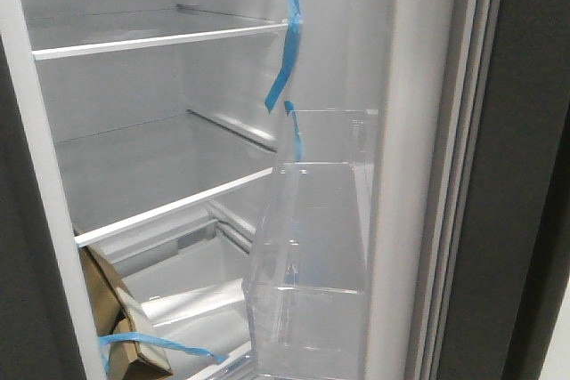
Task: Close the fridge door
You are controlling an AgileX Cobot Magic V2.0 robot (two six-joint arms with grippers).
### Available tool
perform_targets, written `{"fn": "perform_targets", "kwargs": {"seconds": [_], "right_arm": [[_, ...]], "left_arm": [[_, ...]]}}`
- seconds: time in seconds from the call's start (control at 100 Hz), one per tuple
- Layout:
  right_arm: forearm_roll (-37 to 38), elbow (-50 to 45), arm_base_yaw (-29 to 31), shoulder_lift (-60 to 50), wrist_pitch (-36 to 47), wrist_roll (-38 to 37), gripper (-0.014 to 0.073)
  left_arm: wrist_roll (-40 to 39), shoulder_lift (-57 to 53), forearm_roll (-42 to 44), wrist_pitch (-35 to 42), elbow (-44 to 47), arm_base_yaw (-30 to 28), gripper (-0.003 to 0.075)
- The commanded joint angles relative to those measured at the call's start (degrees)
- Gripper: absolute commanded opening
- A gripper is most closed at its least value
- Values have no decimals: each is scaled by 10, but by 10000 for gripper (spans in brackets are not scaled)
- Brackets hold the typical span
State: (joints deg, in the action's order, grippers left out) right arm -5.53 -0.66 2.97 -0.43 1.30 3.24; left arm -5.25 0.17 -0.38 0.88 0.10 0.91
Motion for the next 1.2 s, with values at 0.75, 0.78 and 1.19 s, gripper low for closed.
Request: {"fn": "perform_targets", "kwargs": {"seconds": [0.75,0.78,1.19], "right_arm": [[6,-6,4,-7,31,1,-76],[7,-6,4,-5,31,1,-76],[94,224,-21,172,-25,-72,-76]], "left_arm": [[-2,11,-1,44,16,5,-21],[-2,11,-1,44,16,5,-21],[-2,11,-1,44,16,5,-21]]}}
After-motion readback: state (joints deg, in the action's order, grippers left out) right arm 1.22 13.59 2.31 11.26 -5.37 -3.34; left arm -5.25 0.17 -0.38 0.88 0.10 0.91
